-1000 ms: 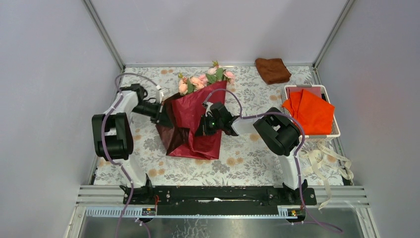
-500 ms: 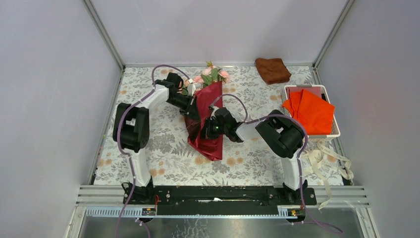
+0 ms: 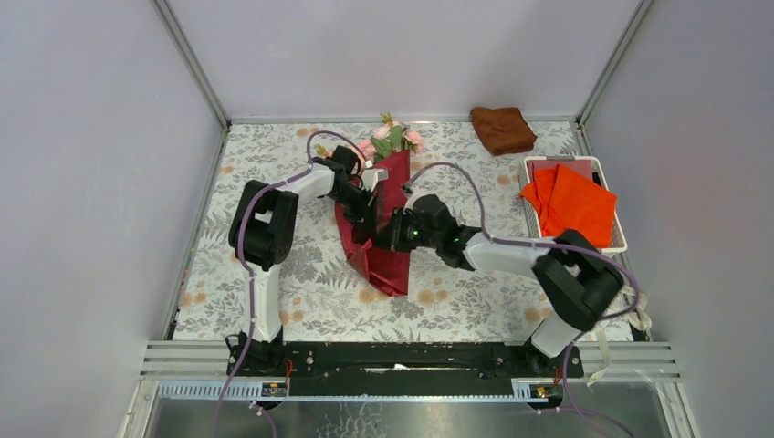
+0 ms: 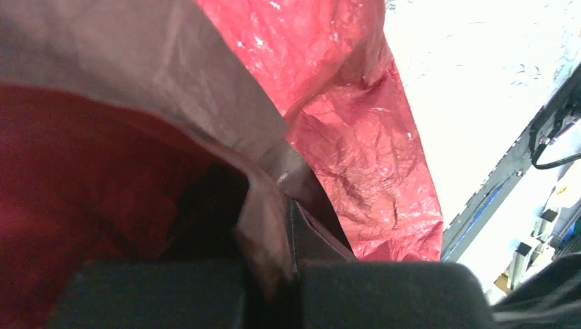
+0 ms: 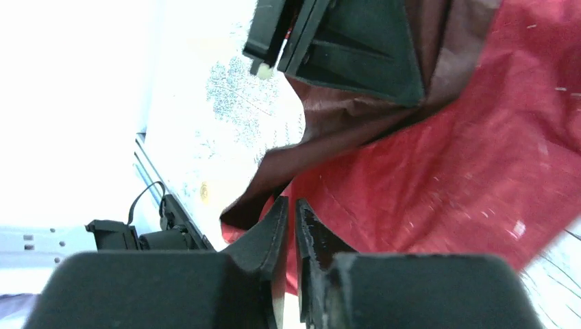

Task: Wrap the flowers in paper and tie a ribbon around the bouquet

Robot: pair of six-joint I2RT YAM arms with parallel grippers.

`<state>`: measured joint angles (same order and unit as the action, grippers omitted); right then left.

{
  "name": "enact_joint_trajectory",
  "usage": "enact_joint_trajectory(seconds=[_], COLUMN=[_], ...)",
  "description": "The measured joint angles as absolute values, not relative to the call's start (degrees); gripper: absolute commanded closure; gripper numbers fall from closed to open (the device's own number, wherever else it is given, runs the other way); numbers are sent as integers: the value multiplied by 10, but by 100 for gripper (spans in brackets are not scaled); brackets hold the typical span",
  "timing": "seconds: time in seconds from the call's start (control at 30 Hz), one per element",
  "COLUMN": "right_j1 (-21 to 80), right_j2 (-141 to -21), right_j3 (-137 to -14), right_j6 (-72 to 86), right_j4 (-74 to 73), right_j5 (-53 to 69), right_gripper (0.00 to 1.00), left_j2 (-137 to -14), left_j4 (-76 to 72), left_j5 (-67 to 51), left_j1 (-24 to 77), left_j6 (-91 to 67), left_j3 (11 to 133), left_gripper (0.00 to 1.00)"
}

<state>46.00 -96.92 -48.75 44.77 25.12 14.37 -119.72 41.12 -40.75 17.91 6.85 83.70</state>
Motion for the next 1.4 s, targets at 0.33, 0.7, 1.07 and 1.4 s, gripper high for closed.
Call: enact_joint_trajectory(seconds=[0.33, 0.7, 1.07, 1.4], right_j1=[331, 340, 352, 347], right_j2=[-952, -1099, -1075, -906], right_j3=[-456, -517, -470, -423], right_j6=[354, 364, 411, 382], right_j4=[139, 210, 246, 137], right_j5=[137, 265, 268, 198], right_gripper=[65, 97, 82, 56], left_j2=[-1188, -1136, -1212, -1232], left_j4=[408, 420, 412, 408], left_j5=[-373, -388, -389, -375], left_j1=[191, 252, 266, 266], left_j6=[83, 91, 85, 85], left_j3=[830, 840, 874, 873], left_gripper=[100, 100, 100, 100])
